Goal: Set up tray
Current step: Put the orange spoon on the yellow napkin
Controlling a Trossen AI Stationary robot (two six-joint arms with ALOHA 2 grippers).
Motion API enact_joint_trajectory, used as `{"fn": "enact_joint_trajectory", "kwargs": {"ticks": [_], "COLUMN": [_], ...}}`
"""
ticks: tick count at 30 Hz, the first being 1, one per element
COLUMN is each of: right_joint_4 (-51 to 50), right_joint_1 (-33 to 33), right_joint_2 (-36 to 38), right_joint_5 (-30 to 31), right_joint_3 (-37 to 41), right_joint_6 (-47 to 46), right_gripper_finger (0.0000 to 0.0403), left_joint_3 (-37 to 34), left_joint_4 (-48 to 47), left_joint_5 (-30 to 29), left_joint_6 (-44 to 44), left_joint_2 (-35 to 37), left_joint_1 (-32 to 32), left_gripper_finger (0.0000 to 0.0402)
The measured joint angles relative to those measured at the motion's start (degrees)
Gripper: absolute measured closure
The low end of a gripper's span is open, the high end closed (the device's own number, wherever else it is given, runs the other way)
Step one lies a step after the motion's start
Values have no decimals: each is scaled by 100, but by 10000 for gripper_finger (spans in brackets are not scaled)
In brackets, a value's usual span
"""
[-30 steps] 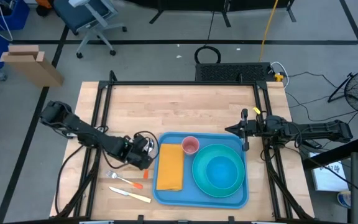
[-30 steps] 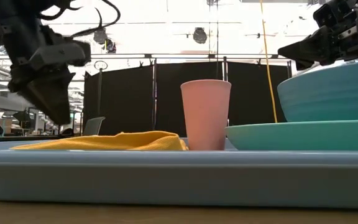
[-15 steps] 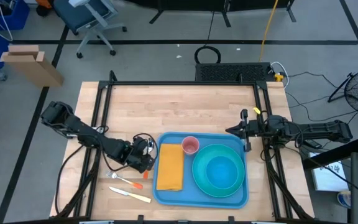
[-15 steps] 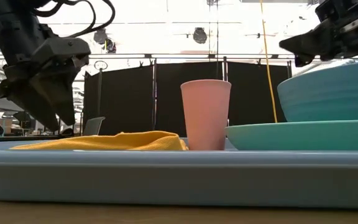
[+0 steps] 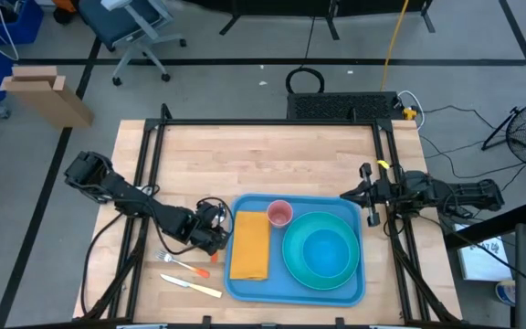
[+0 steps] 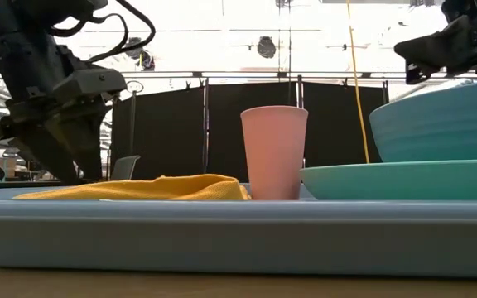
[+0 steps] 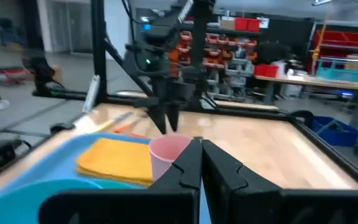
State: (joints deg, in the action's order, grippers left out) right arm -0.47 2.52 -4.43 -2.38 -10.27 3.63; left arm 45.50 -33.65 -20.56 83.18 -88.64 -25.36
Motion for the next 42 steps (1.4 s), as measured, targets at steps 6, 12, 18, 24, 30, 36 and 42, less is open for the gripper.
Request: {"fn": "enact_joint_trajectory", "kwargs": {"ticks": [6, 12, 18, 24, 30, 36, 42], "right_joint_4": [-651, -366, -521, -585, -629, -643, -665], "right_joint_1": [34, -43, -58, -58, -58, -58, -58], "right_joint_2": [403, 345, 352, 352, 352, 350, 350], "right_joint_5": [99, 233, 229, 229, 231, 231, 231], "right_joint_3": [-82, -76, -78, -76, -76, -76, -76], "right_joint_6": [12, 407, 206, 51, 51, 55, 29], "right_gripper_finger": [403, 403, 403, 403, 403, 403, 403], "left_joint_3": [0, 0, 0, 0, 42, 52, 142], "left_joint_4": [37, 183, 402, 163, 215, 132, -195], "left_joint_5": [1, 119, 429, 635, 918, 932, 903], "left_joint_6": [57, 125, 36, 294, 265, 264, 271], "left_joint_2": [-2, 3, 4, -142, -584, -705, -739], "left_joint_1": [0, 109, 225, 287, 449, 501, 501], "left_gripper_finger": [179, 179, 179, 179, 179, 220, 335]}}
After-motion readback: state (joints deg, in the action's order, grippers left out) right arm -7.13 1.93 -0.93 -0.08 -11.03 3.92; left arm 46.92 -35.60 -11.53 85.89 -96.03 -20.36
